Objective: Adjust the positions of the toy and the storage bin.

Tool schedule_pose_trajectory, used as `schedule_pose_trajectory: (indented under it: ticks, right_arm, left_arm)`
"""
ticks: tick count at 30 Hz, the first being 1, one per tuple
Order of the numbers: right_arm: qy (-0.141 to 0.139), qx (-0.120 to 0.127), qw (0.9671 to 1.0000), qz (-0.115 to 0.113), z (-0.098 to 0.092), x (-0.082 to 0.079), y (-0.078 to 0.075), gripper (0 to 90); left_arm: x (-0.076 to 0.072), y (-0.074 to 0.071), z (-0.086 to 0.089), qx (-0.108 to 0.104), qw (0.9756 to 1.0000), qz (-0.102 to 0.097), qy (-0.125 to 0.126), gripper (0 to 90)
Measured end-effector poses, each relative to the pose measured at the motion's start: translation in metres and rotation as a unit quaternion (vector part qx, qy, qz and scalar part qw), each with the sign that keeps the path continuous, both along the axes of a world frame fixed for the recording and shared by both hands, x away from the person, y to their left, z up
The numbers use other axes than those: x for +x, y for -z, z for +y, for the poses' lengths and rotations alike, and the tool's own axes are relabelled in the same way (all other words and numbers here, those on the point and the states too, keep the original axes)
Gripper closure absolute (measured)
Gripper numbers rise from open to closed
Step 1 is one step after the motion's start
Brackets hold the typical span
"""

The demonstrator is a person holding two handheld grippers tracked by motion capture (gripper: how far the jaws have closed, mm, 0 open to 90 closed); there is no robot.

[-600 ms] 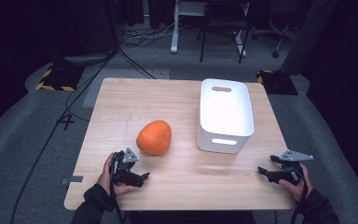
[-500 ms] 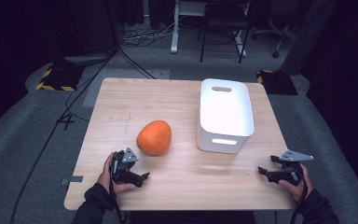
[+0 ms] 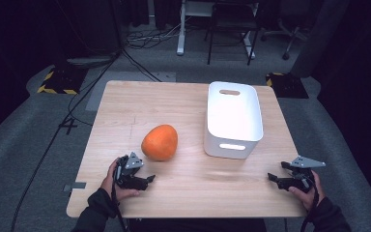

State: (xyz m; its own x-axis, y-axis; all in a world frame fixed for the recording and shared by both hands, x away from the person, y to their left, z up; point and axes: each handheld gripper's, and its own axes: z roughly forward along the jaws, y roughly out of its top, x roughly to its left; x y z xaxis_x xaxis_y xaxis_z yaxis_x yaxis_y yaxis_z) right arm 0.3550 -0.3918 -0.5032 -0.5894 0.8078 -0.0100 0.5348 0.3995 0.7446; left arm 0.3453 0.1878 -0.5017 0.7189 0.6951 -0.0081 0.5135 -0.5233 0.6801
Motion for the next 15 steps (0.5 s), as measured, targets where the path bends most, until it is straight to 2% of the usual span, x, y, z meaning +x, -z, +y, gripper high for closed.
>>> schedule_pose_trajectory:
  ticks: [2,3,7,8,9,10,12,15]
  right_arm:
    - [0.004,0.001,1.0000,0.001,0.001,0.001,0.000,17.5]
    - [0.006,0.001,1.0000,0.001,0.001,0.001,0.000,17.4]
    - [0.009,0.000,1.0000,0.002,0.001,0.002,0.000,17.3]
    - [0.009,0.001,1.0000,0.002,0.001,0.002,0.000,17.3]
    - [0.009,0.001,1.0000,0.002,0.001,0.002,0.000,17.3]
    - [0.009,0.000,1.0000,0.002,0.001,0.002,0.000,17.3]
    - [0.009,0.001,1.0000,0.002,0.001,0.002,0.000,17.3]
    - [0.010,0.001,1.0000,0.002,0.001,0.002,0.000,17.3]
  left_arm:
    - [0.001,0.000,0.000,-0.006,0.9999,-0.005,-0.009,18.8]
    - [0.002,-0.001,0.000,-0.005,0.9999,-0.012,-0.011,18.4]
    - [0.001,-0.005,0.002,-0.016,0.9996,-0.015,-0.015,18.8]
    - [0.002,-0.009,0.005,-0.014,0.9991,-0.035,-0.017,18.8]
    - [0.002,-0.009,0.005,-0.014,0.9991,-0.035,-0.017,18.9]
    - [0.002,-0.015,0.007,-0.031,0.9984,-0.040,-0.023,18.9]
    - [0.003,-0.022,0.008,-0.033,0.9976,-0.055,-0.026,18.0]
    - [0.004,-0.028,0.009,-0.041,0.9966,-0.064,-0.032,17.0]
